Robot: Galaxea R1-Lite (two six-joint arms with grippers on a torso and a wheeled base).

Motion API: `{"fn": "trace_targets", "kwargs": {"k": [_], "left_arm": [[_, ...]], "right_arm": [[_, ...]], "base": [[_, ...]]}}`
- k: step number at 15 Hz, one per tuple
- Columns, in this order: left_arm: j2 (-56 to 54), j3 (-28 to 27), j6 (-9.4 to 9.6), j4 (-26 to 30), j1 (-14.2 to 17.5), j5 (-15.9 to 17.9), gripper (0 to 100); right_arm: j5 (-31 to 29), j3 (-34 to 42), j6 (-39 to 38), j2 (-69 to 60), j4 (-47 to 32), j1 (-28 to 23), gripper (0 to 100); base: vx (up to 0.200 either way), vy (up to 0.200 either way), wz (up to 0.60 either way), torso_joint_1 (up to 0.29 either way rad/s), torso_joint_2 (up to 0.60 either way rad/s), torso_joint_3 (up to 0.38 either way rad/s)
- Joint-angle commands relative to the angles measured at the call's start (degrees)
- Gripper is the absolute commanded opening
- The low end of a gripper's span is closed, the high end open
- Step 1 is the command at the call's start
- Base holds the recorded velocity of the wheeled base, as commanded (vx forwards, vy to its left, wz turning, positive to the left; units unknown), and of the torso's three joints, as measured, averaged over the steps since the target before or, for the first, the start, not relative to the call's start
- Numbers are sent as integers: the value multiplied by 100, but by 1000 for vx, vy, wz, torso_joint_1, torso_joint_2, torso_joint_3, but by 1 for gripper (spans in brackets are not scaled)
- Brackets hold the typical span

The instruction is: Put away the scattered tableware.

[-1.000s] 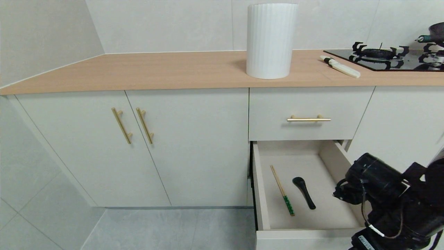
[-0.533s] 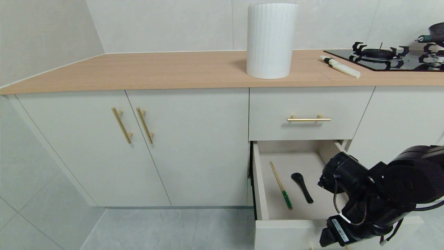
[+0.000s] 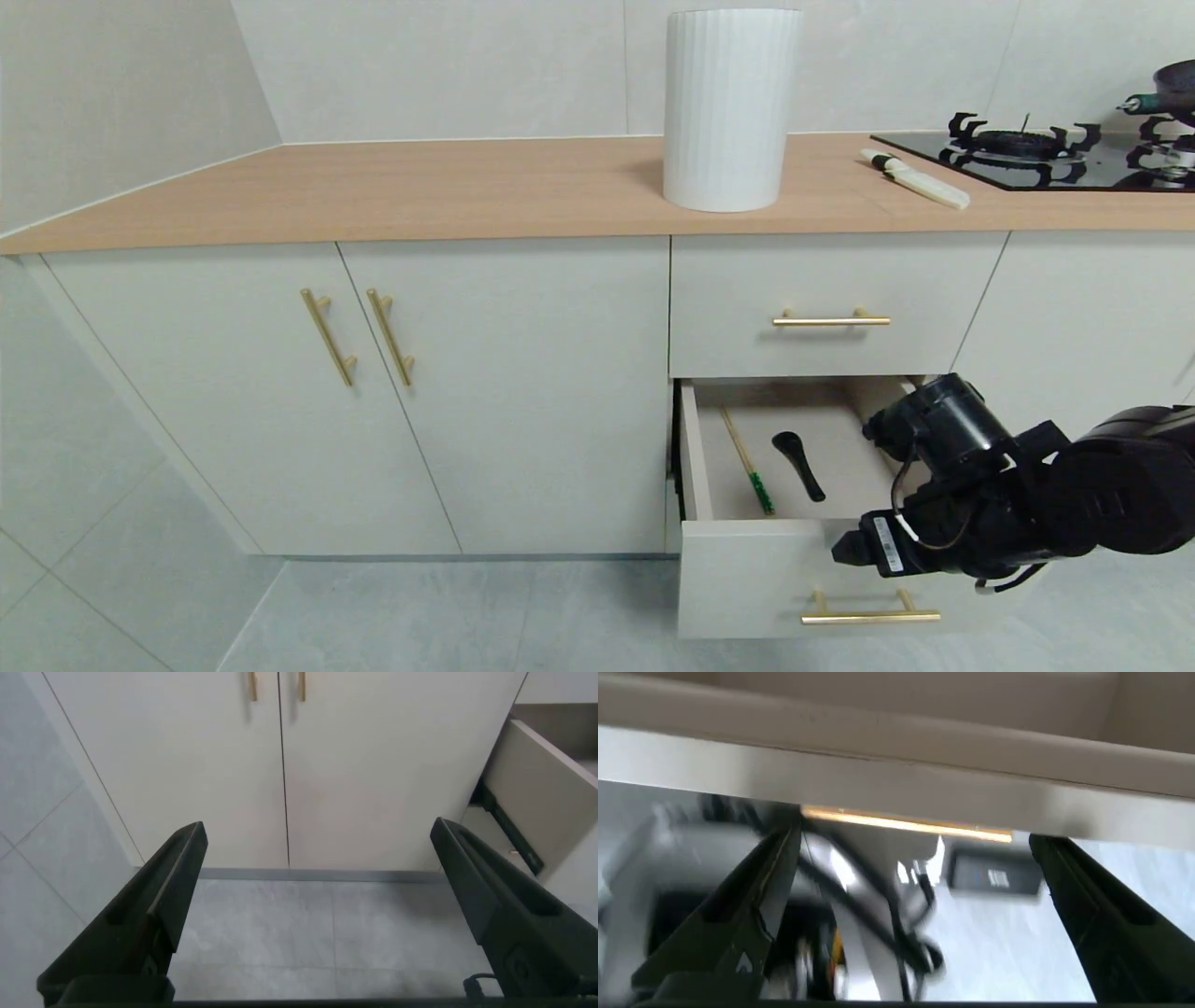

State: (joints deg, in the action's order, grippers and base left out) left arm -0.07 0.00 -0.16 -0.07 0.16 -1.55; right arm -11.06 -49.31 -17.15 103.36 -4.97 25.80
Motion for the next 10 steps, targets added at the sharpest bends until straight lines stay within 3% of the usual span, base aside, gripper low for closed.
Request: {"fn": "trace_targets", "kwargs": {"k": [1,9,10], "left_arm": [[7,0,-2,-1,2,-3,100],[7,0,-2,-1,2,-3,100],[7,0,-2,-1,2,-3,100]], "right_arm": [[-2,0,10,123,234,-101,100],[-722,-17,37,1335,2492,-136,100],[-863,-8,28,1582,3055,-136,100]], "base": [[0,0,0,0,0,0],[0,0,0,0,0,0],[0,0,0,0,0,0]]}}
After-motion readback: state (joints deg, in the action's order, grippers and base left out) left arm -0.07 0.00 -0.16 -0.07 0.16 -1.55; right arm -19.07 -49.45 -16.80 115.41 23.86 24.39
